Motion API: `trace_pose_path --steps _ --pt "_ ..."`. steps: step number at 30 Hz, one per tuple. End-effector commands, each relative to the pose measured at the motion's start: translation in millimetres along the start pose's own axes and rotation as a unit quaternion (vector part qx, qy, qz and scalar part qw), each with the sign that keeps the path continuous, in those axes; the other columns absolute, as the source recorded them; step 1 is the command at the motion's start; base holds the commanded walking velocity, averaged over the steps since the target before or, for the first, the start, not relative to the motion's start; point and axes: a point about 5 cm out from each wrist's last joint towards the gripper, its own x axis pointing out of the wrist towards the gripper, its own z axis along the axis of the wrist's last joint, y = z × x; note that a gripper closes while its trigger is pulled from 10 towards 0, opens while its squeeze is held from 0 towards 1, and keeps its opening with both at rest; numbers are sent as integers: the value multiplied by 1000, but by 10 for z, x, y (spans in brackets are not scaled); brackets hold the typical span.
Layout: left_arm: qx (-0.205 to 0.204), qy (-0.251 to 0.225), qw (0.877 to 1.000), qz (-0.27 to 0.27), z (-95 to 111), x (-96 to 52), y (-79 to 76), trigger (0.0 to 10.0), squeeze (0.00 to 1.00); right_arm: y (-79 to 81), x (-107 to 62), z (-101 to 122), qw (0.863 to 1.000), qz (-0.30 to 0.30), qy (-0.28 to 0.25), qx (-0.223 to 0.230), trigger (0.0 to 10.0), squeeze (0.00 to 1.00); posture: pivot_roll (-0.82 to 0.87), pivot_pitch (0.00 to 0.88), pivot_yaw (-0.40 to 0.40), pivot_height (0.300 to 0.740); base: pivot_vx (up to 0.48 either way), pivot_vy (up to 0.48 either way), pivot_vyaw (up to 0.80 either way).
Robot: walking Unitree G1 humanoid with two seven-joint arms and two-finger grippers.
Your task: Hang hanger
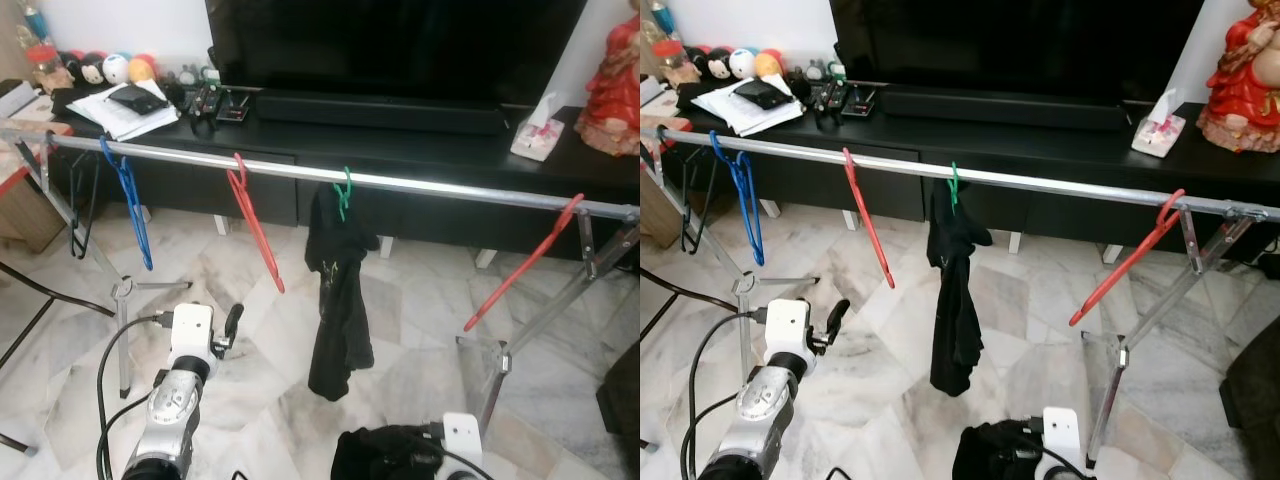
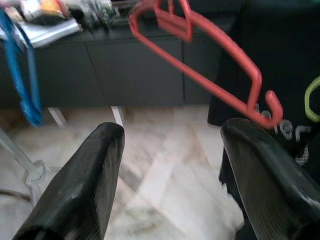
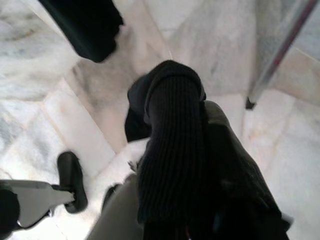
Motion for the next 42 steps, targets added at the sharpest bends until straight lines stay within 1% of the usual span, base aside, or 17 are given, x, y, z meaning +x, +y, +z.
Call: trace_pose_path --steps 1,2,5,8,10,13,16,18,22,25,27,30,33,35,42 --pt "5 -21 1000 5 73 -58 36 10000 0 -29 -32 -83 1000 -9 1 10 10000 0 -43 65 -12 740 0 0 0" --pt "5 -21 1000 5 73 -58 36 10000 0 -29 -32 -83 1000 -9 1 10 10000 0 -43 65 -12 740 0 0 0" --pt "9 -27 1000 1 112 -126 27 10000 0 -51 -104 -271 1000 -8 14 1 10000 0 -33 64 -16 740 0 0 0" --pt "8 -25 1000 1 124 -123 17 10000 0 -50 -116 -300 1000 -8 15 0 10000 0 -36 62 -15 740 0 0 0" --pt "2 -22 1000 2 157 -86 -8 10000 0 -37 -145 -362 1000 -6 16 2 10000 0 -47 59 -9 740 0 0 0" --pt "0 -21 1000 0 172 -64 -25 10000 0 -30 -147 -367 1000 -5 15 3 10000 0 -48 57 -7 740 0 0 0" --pt "-11 -26 1000 -4 232 -8 -66 10000 0 -22 -103 -273 1000 1 14 1 10000 0 -55 54 -3 740 185 0 0" --pt "-15 -27 1000 -5 265 27 -79 10000 0 -6 -105 -280 1000 7 15 -1 10000 0 -55 50 -3 740 302 0 0" --pt "-15 -28 999 -5 275 33 -82 10000 0 -3 -110 -293 1000 8 17 -4 10000 0 -55 50 -3 740 304 0 0" --pt "-19 -26 999 -10 287 34 -92 10000 0 3 -132 -354 999 11 26 -15 10000 0 -49 40 -2 740 303 0 0" --pt "-19 -26 999 -10 287 33 -93 10000 0 3 -125 -341 999 13 26 -18 10000 0 -50 36 -2 740 302 0 0" --pt "-25 -22 999 -10 287 29 -101 10000 0 14 -110 -303 999 20 23 -33 10000 0 -48 32 -4 740 301 0 363" --pt "-26 -21 999 -11 290 30 -104 10000 0 17 -111 -304 999 21 22 -33 10000 0 -48 32 -4 740 307 0 619" --pt "-28 -22 999 -14 302 39 -120 10000 0 5 -113 -313 999 17 26 -17 10000 0 -48 25 -3 740 304 0 0" --pt "-28 -24 999 -15 331 55 -123 10000 0 5 -110 -310 999 18 27 -19 10000 0 -49 29 -2 740 302 0 0"
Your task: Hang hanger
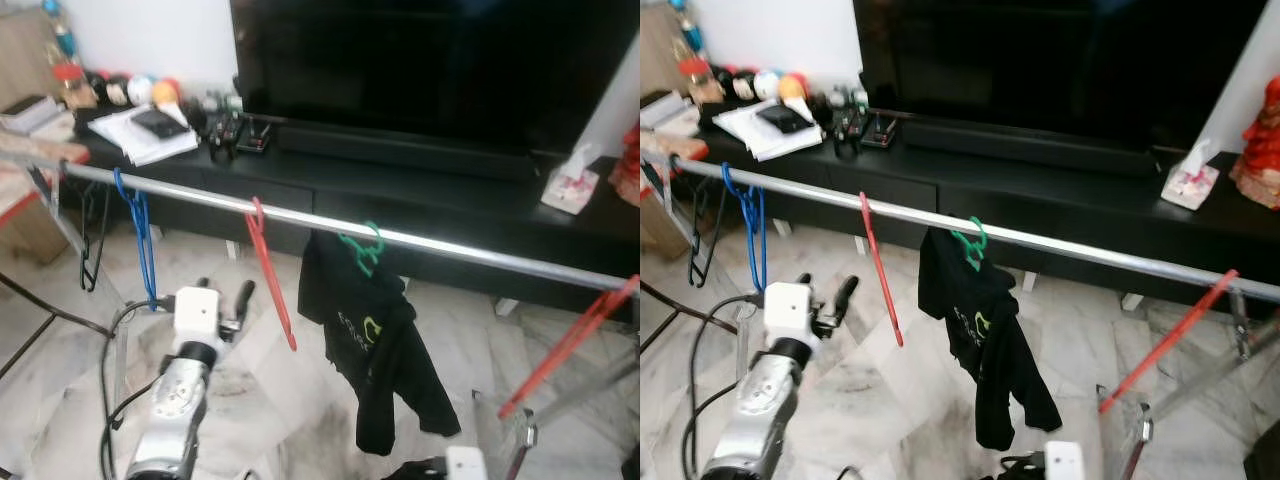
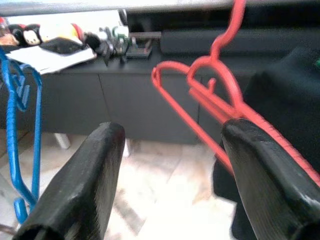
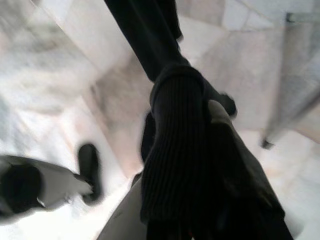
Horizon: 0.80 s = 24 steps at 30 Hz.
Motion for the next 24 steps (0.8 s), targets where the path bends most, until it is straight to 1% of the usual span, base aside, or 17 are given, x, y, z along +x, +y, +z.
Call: trace_pose_path --steps 1,4,6,8,11,13,15,16,17,19,20,21,23,24 --pt "-12 -12 1000 -13 72 39 -98 10000 0 -104 -23 -46 1000 -14 8 3 10000 0 -49 29 -2 740 251 0 0" --pt "-16 -7 1000 -22 76 43 -129 10000 0 -105 -21 -43 1000 -14 8 4 10000 0 -47 37 -2 740 0 0 0" --pt "-21 -4 999 -37 88 47 -165 10000 0 -105 -19 -39 1000 -13 8 5 10000 0 -47 39 -2 740 0 0 0" --pt "-33 0 998 -58 107 58 -206 10000 0 -102 -16 -35 1000 -12 9 5 10000 0 -45 44 -2 740 0 0 0" --pt "-48 18 997 -63 121 94 -206 10000 0 -96 -13 -30 1000 -9 10 5 10000 0 -44 48 -3 740 0 0 0" --pt "-53 34 996 -57 142 141 -189 10000 0 -94 -11 -25 1000 -8 10 4 10000 0 -44 50 -3 740 0 0 0" --pt "-62 40 996 -57 205 204 -187 10000 0 -92 -9 -19 1000 -6 10 2 10000 0 -40 52 -3 740 0 0 0" --pt "-70 48 994 -63 273 281 -209 10000 0 -91 -7 -14 1000 -5 10 1 10000 0 -37 55 -4 740 0 0 0" --pt "-70 48 994 -63 273 281 -209 10000 0 -91 -7 -14 1000 -5 10 1 10000 0 -37 55 -4 740 0 0 0" --pt "-69 59 993 -71 337 359 -243 10000 0 -89 -5 -10 1000 -4 11 0 10000 0 -37 56 -3 740 0 0 0" --pt "-66 77 992 -70 384 440 -268 10000 0 -87 -3 -5 1000 -2 11 0 10000 0 -37 55 -3 740 0 0 0" --pt "-66 85 992 -71 408 479 -283 10000 0 -86 -2 -2 1000 -2 10 0 10000 0 -36 55 -2 740 0 0 0" --pt "-64 95 991 -72 438 524 -301 10000 0 -85 0 3 1000 -1 10 0 10000 0 -36 55 -1 740 0 0 0" --pt "-70 104 990 -71 456 552 -318 10000 0 -84 1 4 1000 -1 10 0 10000 0 -38 56 -1 740 0 0 0"
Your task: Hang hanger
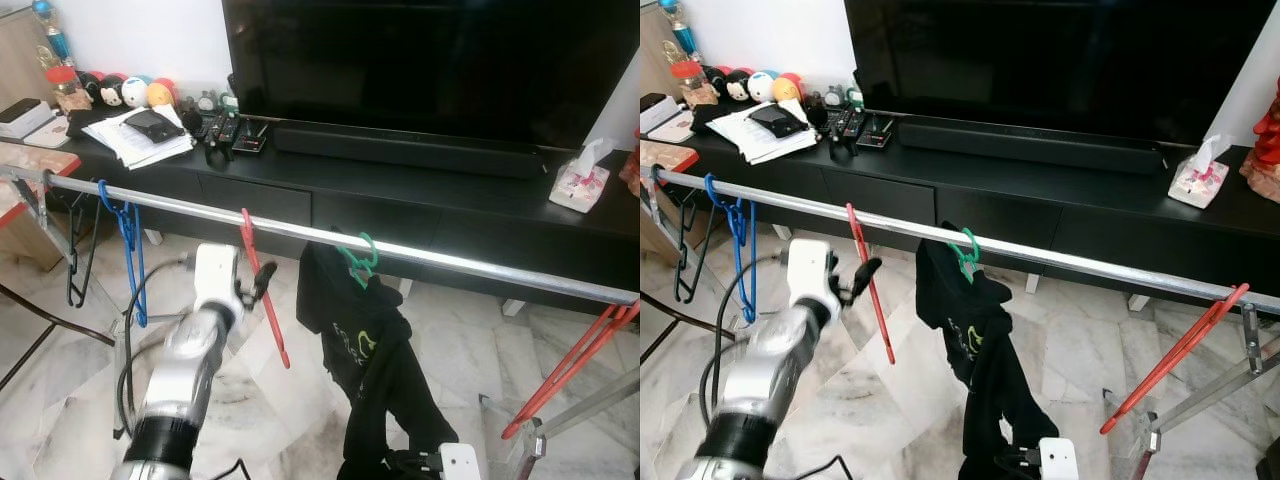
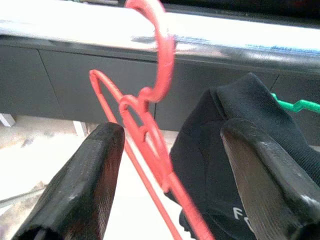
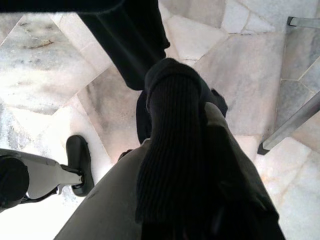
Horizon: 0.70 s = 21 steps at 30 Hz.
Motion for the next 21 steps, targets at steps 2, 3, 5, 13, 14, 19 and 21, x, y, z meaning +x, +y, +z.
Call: trace_pose_path --steps 2,3,5,13,14,19,21 --pt "-21 30 999 6 4 44 -18 10000 0 -5 6 18 1000 2 0 -2 10000 0 -39 55 -1 740 0 0 0" --pt "-38 38 999 9 26 69 -26 10000 0 -5 6 19 1000 3 0 -2 10000 0 -39 55 -1 740 0 0 0" --pt "-60 45 997 17 59 114 -28 10000 0 -6 7 23 1000 3 0 -2 10000 0 -31 59 -5 740 0 0 0" --pt "-95 74 991 55 73 256 23 10000 0 3 13 38 1000 9 -1 -3 10000 0 -31 61 -5 740 0 0 0" --pt "-93 79 991 60 63 268 26 10000 0 4 13 40 1000 9 -1 -3 10000 0 -31 61 -5 740 0 0 0" --pt "-84 115 987 75 -14 308 37 10000 0 4 13 40 1000 11 -1 -2 10000 0 -37 63 -6 740 0 0 0" --pt "-72 123 986 87 -35 316 64 10000 0 2 12 38 1000 11 -1 -2 10000 0 -37 63 -6 740 0 0 0"
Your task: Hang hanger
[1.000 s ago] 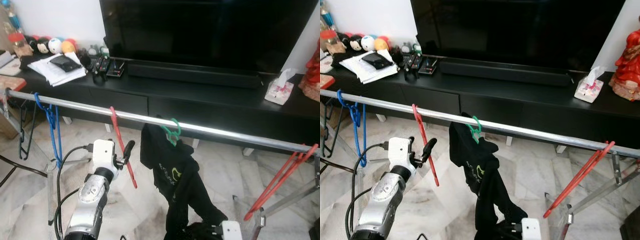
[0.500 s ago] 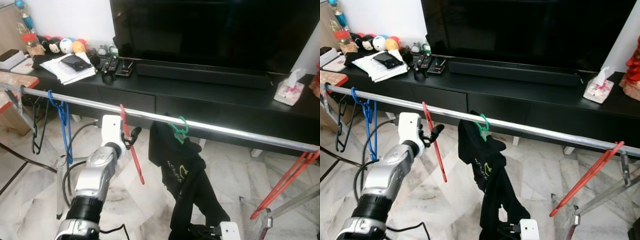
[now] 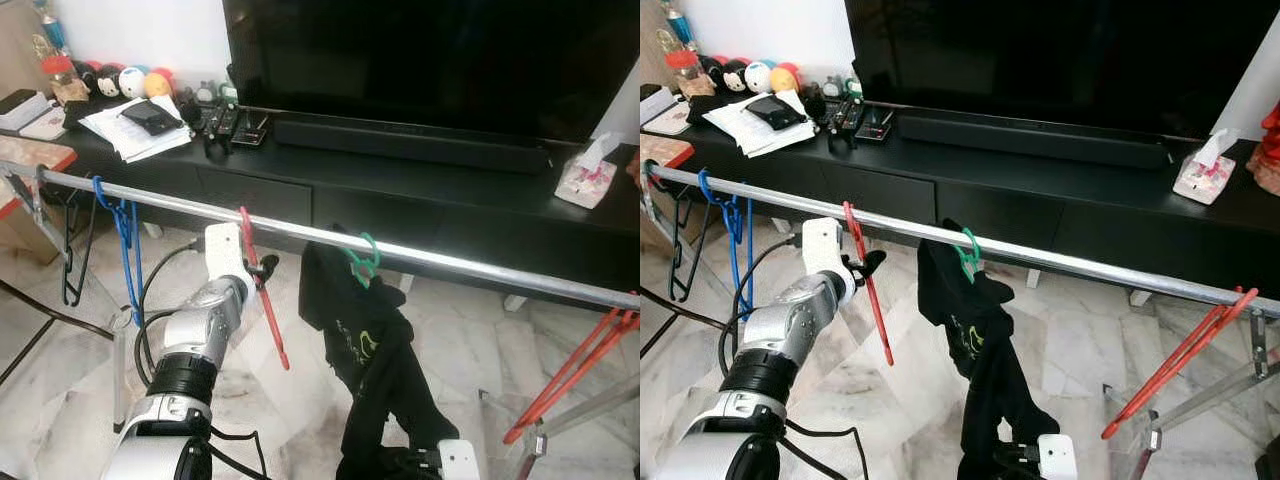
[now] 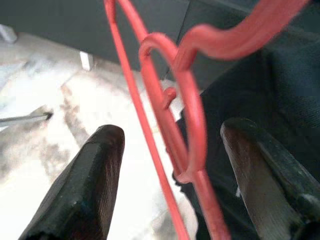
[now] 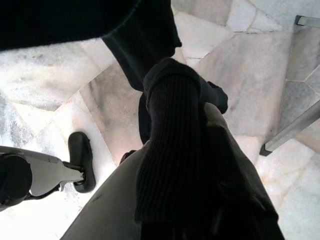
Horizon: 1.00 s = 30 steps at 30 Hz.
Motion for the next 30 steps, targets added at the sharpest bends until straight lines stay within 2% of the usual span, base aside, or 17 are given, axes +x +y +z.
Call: trace_pose_path --steps 1,9,10,13,14,30 --pt "18 5 1000 20 22 19 41 10000 0 -7 -4 -12 1000 1 2 -1 10000 0 -37 64 -7 740 0 0 0" --pt "36 6 999 38 1 41 74 10000 0 -10 -5 -17 1000 2 5 -2 10000 0 -37 66 -9 740 0 0 0" --pt "36 5 999 39 2 43 74 4745 0 -11 -5 -17 1000 3 5 -2 10000 0 -37 66 -9 740 0 0 0" --pt "37 3 998 42 2 45 78 4745 0 -10 -5 -17 1000 3 5 -2 10000 0 -37 66 -9 740 0 0 0" --pt "37 2 998 44 1 45 84 0 0 -10 -5 -17 1000 3 5 -2 10000 0 -37 66 -9 740 0 0 0" --pt "43 -9 999 25 8 53 48 0 0 -2 -2 -13 1000 4 5 -2 10000 0 -34 59 -7 740 0 0 0"
